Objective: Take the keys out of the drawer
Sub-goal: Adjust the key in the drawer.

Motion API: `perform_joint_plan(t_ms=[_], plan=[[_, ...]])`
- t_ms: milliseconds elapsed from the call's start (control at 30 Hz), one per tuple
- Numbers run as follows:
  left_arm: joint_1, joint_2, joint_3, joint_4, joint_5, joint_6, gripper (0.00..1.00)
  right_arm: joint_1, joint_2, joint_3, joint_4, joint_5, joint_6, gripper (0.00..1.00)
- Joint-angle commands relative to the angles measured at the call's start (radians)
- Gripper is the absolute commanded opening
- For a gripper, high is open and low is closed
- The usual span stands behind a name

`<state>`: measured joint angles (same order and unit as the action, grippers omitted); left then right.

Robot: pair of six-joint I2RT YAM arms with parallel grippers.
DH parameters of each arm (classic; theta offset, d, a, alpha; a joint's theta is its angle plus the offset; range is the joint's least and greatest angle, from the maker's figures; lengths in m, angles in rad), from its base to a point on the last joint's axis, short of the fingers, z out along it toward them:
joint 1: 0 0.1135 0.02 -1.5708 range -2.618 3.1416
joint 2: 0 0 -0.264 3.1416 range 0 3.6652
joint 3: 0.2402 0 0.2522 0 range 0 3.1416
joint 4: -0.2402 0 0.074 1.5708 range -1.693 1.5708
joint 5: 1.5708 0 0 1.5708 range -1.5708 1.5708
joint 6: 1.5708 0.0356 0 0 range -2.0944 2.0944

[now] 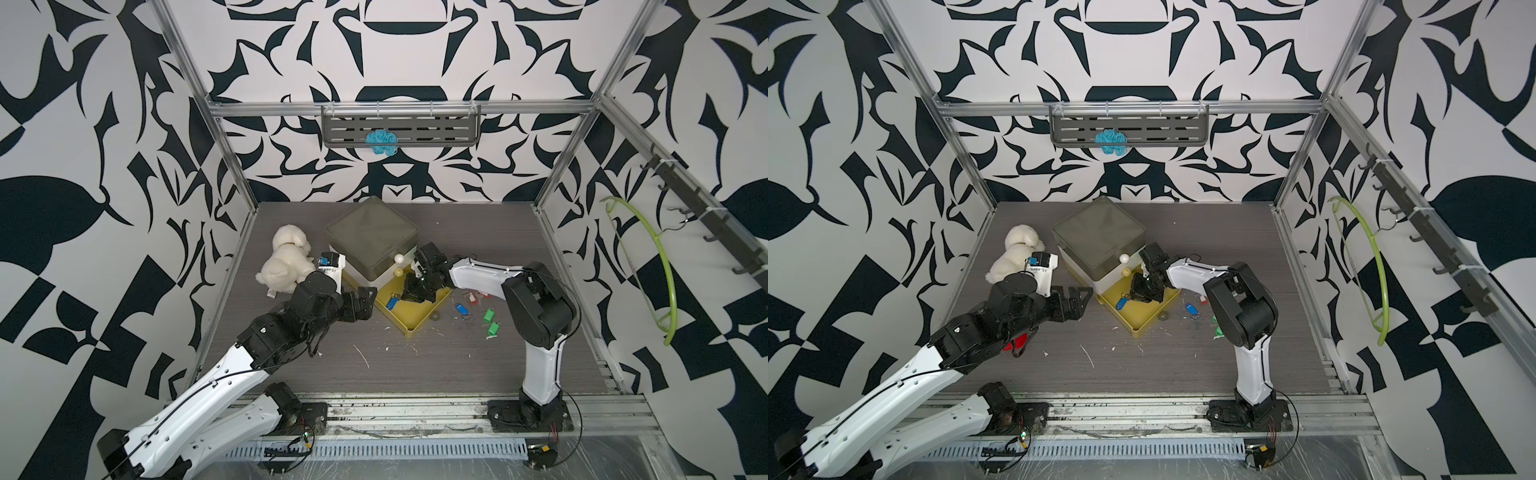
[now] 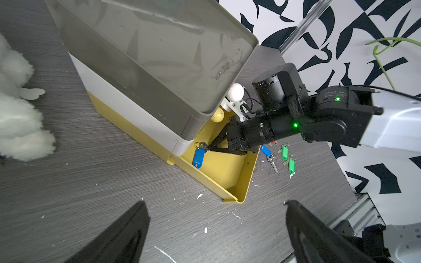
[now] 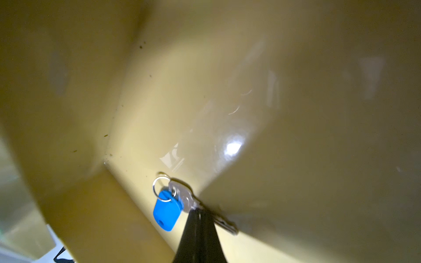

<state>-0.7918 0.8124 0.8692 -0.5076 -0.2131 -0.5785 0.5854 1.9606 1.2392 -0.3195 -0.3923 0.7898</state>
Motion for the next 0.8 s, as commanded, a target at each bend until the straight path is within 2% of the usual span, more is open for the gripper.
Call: perform_joint_plan(t_ms=[0, 167, 433, 667, 767], plan=[[0.009, -0.018, -0.015, -0.022, 0.003, 0.019, 0.99, 0.004, -0.014, 0.026, -0.087, 0.09, -0.018, 0.0], [0.012, -0.018, -0.021, -0.012, 0.017, 0.025, 0.99, 0.004, -0.054, 0.02, -0.179, 0.168, -0.067, 0.0], [0.013, 0.0, -0.033, 0.022, 0.041, 0.023, 0.99, 0.004, -0.118, -0.027, -0.219, 0.207, -0.091, 0.0], [0.014, -0.004, -0.034, 0.024, 0.044, 0.023, 0.99, 0.003, -0.159, -0.023, -0.204, 0.206, -0.118, 0.0], [0.014, -0.014, -0.034, 0.018, 0.04, 0.019, 0.99, 0.004, -0.182, -0.026, -0.128, 0.144, -0.122, 0.0]])
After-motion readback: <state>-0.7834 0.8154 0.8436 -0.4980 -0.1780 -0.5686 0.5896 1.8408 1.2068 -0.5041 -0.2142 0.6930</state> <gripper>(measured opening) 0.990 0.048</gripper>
